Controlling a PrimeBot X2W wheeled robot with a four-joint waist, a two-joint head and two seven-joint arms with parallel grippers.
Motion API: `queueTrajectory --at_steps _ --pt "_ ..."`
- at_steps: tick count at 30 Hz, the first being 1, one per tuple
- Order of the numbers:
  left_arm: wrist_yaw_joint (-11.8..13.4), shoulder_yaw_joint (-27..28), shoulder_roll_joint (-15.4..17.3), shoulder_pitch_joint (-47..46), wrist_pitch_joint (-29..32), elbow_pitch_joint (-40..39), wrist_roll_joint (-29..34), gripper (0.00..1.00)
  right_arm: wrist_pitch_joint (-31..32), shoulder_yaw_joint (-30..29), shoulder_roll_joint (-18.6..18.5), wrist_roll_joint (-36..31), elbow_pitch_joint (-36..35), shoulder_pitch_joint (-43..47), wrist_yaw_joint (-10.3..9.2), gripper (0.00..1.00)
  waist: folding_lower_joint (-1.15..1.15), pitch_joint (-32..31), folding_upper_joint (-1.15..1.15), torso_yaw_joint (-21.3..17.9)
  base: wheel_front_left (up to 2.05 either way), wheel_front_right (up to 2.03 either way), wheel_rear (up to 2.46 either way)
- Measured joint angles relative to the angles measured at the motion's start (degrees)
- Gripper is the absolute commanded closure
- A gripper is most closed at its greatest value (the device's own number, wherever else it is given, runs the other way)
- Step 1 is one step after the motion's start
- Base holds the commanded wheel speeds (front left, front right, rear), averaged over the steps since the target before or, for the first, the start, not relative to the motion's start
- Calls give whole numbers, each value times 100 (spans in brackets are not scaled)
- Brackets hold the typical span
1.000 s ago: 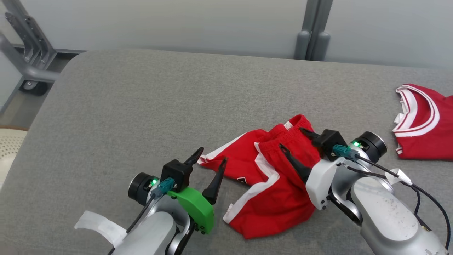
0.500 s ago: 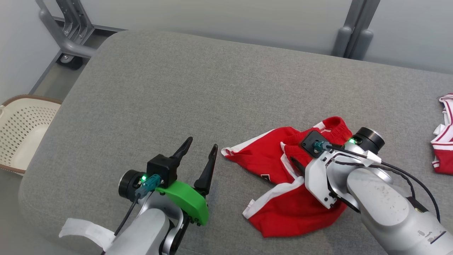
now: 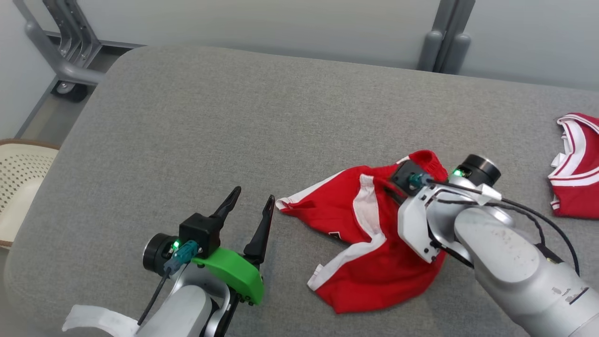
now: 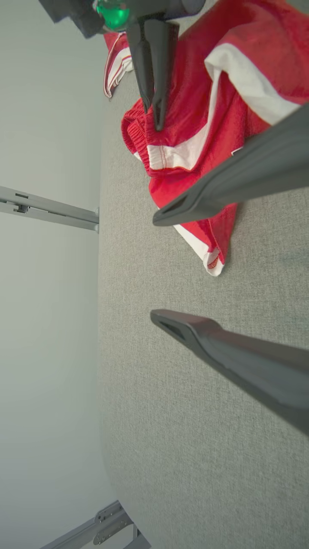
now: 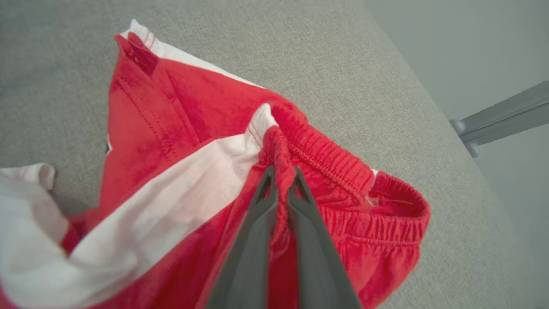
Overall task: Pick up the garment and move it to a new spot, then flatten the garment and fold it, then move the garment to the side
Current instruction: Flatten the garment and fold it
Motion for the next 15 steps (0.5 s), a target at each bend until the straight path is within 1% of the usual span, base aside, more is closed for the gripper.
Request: queueTrajectory --at_steps 7,12,15 --pt "46 135 59 202 0 -47 54 0 -534 -823 -245 459 -122 -21 -19 100 0 -31 0 -334 0 0 0" --pt "47 166 88 344 0 -102 89 0 -823 -1316 -400 894 -114 441 -200 100 0 -45 0 -615 0 0 0" --pt "47 168 104 414 0 -141 102 0 -978 -1479 -424 1104 -108 789 -250 100 0 -44 0 -788 0 0 0"
